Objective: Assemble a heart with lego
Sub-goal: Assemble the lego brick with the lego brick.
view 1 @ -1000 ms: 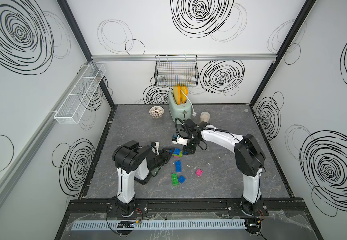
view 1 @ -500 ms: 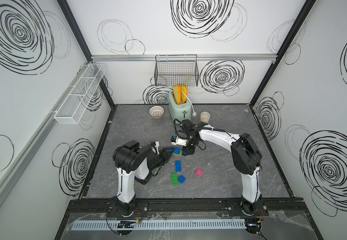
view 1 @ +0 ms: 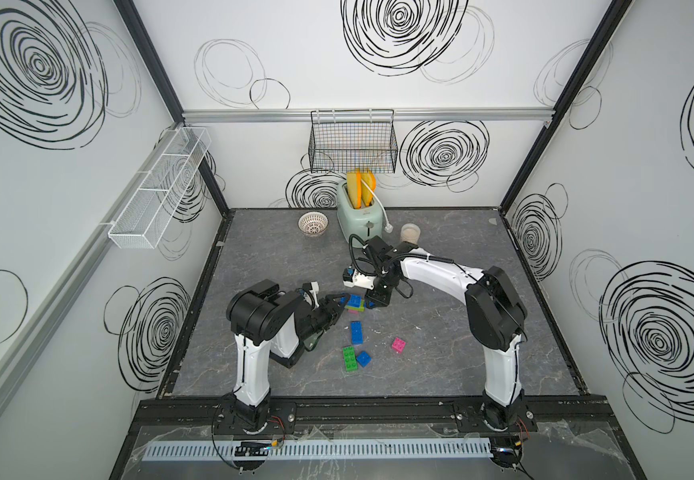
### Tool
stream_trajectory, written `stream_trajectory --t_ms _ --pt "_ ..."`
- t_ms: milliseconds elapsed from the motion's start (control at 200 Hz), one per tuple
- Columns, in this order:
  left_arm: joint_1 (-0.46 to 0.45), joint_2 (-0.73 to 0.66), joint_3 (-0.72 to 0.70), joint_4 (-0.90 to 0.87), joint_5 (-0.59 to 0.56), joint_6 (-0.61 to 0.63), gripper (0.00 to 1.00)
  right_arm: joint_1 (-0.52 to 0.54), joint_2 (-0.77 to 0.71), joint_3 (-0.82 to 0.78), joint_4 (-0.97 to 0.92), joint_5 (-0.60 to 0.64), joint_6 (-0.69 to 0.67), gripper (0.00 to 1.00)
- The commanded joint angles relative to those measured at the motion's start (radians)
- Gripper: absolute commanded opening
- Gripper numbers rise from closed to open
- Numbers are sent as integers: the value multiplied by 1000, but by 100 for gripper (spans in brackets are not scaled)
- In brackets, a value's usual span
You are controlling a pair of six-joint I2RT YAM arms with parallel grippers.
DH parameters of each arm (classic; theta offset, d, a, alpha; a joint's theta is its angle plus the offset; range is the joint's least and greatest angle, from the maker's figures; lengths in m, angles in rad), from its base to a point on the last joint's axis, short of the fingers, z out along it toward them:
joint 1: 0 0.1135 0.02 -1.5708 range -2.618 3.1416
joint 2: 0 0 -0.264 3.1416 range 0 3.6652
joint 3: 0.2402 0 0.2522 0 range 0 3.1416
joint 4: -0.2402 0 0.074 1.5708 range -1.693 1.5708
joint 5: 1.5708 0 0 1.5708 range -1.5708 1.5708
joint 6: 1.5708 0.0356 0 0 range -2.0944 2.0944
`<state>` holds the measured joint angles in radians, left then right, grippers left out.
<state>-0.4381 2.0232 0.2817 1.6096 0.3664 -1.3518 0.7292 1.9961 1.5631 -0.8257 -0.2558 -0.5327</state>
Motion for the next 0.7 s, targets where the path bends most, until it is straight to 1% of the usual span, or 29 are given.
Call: stream_trajectory --t_ms 0,240,695 --pt "1 31 -2 205 6 6 33 -5 -42 6 2 -21 -23 27" --pt "3 20 -7 205 8 5 33 -2 2 32 -15 -14 -24 27" --pt "4 25 0 204 22 2 33 10 37 55 -13 -16 -34 28"
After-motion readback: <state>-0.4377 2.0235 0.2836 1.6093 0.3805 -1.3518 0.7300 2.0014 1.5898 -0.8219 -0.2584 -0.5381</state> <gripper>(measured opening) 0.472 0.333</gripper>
